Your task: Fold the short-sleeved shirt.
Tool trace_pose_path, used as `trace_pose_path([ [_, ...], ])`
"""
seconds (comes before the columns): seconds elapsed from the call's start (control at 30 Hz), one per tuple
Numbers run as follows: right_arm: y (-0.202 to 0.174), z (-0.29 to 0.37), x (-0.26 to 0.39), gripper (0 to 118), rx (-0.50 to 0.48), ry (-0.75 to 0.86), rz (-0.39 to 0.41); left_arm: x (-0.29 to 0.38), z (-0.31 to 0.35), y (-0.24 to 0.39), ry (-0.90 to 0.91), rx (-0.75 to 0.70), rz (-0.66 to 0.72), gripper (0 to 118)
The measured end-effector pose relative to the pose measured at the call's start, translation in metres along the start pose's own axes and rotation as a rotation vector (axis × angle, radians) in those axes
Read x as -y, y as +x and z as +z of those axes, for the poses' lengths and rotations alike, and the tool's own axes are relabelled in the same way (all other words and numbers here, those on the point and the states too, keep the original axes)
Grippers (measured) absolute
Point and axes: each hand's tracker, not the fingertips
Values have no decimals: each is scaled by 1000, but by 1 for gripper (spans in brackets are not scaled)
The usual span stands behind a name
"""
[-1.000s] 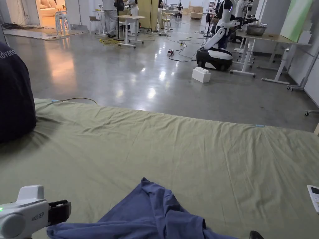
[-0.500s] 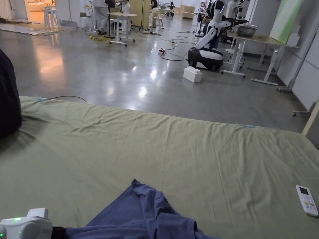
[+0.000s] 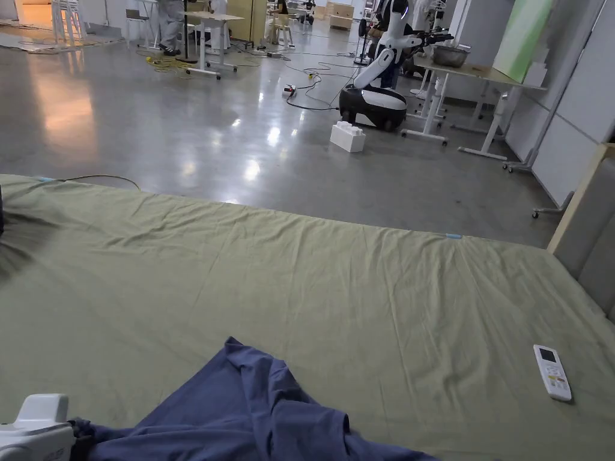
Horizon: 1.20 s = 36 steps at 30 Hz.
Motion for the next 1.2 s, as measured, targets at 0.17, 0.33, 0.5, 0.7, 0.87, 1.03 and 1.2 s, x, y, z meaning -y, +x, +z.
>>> trace_pose_path([
  [0.17, -3, -2, -1, 0, -10, 22, -5, 3, 40, 5, 101, 30, 29, 9],
  [0.33, -10, -2, -9, 0, -29, 27, -1, 3, 55, 10, 155, 72, 35, 9],
  [0.5, -24, -19, -24, 0, -63, 9, 12, 1, 67, 21, 174, 107, 3, 9],
  [0.7, -59, -74, -69, 2, -179, -29, 59, 3, 68, 21, 198, 96, -15, 9],
  [0.87, -97, -136, -107, 57, -249, -96, 139, 2, 67, 14, 202, 86, 4, 9],
  [1.03, -145, -204, -127, 83, -342, -231, 183, 3, 61, 9, 198, 94, 38, 8],
  [1.2, -189, -248, -114, 89, -382, -384, 268, 4, 58, 8, 185, 90, 37, 8],
])
